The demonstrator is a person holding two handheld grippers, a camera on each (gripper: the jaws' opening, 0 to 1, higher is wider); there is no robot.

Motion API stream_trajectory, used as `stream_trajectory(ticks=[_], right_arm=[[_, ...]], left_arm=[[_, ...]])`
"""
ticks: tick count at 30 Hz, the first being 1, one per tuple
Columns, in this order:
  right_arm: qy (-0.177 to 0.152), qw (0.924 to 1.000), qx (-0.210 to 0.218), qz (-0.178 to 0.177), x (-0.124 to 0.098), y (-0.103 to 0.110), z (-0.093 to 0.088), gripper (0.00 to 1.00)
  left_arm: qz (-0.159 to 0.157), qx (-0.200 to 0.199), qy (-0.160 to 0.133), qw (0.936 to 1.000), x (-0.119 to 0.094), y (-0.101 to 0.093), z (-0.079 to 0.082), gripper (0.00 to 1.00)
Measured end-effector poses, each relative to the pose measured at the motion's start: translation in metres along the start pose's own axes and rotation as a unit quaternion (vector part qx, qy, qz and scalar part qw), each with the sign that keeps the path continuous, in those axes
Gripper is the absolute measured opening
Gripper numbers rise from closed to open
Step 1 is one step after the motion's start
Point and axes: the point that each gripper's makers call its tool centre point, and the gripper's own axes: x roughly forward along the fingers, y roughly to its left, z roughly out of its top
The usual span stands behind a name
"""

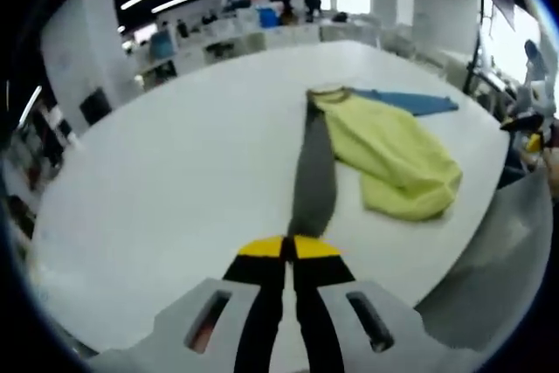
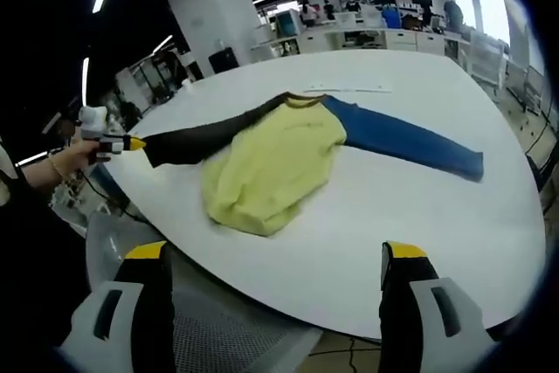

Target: Fold the garment on the visible template until the final outline fits inside the template.

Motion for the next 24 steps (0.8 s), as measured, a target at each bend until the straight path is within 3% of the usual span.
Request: stream_trajectory(ticks=[13,19,24], right_arm=[[0.009,1.0000,-0.002,-0.003,0.002,0.000,-0.003,0.99],[0.013,0.9999,-0.008,-0.004,0.002,0.000,-0.002,0.99],[0.014,0.9999,-0.003,-0.008,0.003,-0.003,-0.003,0.99]], left_arm=[[0.021,-0.028,0.004,0.9994,0.005,0.050,0.001,0.00],[0.022,0.004,0.024,0.9995,0.009,0.067,0.003,0.00],[0.031,0.002,0.025,0.9992,0.010,0.085,0.006,0.00]])
